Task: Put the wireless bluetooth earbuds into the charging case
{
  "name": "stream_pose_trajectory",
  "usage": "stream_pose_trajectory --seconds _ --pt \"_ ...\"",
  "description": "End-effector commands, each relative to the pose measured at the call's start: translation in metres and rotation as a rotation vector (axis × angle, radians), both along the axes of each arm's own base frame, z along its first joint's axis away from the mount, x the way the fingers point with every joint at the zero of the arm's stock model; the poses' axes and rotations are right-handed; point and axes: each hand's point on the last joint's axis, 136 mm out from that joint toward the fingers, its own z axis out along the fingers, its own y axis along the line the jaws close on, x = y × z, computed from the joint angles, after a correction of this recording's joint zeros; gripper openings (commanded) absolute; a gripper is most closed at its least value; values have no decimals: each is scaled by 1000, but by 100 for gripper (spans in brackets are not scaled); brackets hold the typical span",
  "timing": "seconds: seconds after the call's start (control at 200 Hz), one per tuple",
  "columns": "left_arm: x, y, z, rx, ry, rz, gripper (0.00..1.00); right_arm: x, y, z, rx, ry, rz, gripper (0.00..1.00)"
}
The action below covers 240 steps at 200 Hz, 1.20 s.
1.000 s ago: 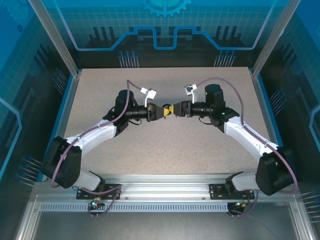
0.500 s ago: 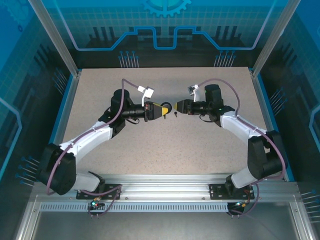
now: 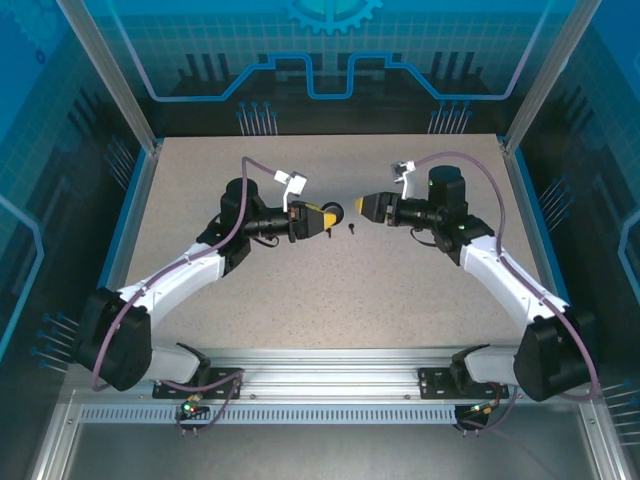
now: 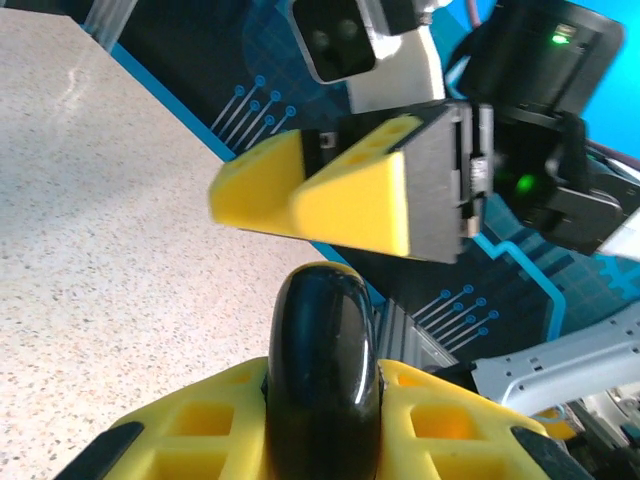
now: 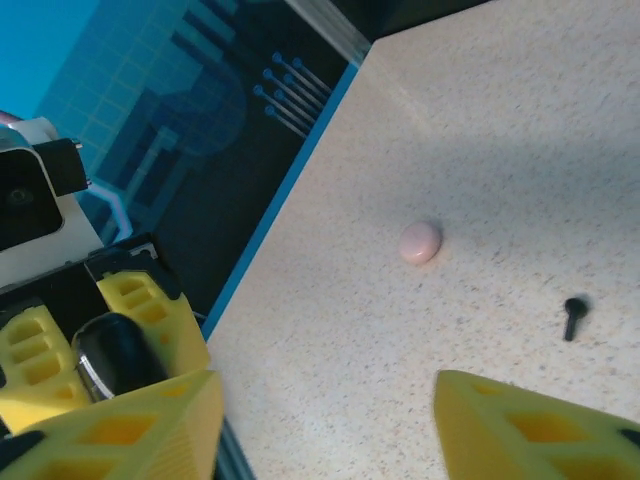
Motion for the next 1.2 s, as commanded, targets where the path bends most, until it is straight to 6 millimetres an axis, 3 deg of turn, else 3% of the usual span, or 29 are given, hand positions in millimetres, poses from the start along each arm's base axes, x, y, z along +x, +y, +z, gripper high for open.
stream_pose_trajectory --seconds 0.0,0.115,0.45,0.69,1.196 --pt "17 5 -8 24 -29 104 0 8 -11 -6 26 188 -199 69" --pt "32 13 -15 65 -74 233 0 14 -11 -10 94 330 -351 78" --pt "39 8 -20 126 -159 295 0 26 38 1 192 450 -428 84" --pt "38 3 -18 120 -170 283 0 31 66 3 194 464 -395 83" --pt "45 1 -21 116 -177 311 0 29 89 8 240 487 -348 70"
